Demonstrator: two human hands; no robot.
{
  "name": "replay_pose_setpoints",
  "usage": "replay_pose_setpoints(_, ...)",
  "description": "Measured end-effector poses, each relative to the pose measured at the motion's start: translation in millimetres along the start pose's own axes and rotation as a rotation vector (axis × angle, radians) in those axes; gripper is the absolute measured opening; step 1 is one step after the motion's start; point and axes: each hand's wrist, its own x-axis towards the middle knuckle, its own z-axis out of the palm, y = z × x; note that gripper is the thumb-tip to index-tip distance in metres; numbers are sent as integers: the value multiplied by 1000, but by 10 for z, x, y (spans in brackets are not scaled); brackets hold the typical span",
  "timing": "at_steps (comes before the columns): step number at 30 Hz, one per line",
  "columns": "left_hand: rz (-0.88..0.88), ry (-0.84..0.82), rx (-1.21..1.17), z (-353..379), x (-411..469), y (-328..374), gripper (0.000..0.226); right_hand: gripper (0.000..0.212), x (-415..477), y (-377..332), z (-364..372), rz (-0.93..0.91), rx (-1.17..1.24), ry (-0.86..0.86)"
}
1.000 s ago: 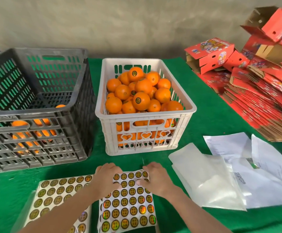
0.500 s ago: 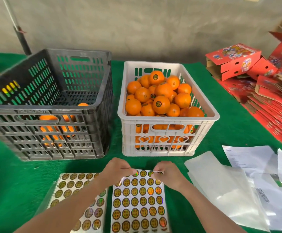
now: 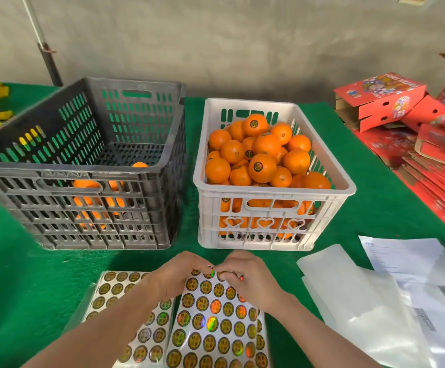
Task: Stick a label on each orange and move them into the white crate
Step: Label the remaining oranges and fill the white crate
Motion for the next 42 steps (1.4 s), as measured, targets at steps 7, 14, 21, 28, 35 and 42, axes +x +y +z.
replay_pose_setpoints(7,-81,0,111,17,6,30,17,9,-25,9,-44,-29,-34,-32)
replay_pose_setpoints(14,-73,-38,139,24,10,92,17,16,-64,51,-40,-14,-40,-69)
replay_pose_setpoints(21,-69,-63,173,49,52,66,5,5,-36,66,-31,-87,-110,30)
replay_pose_setpoints(28,-12,15,332,61,76,20,18,16,-82,85,18,-265,-250,68)
replay_pose_setpoints(35,195,127,862,219,91,-59,25,8,116,-256,-363,-34,122,41)
replay_pose_setpoints(42,905,560,903,-123,-730,402,14,12,1109,-1063,-730,-274,230,381)
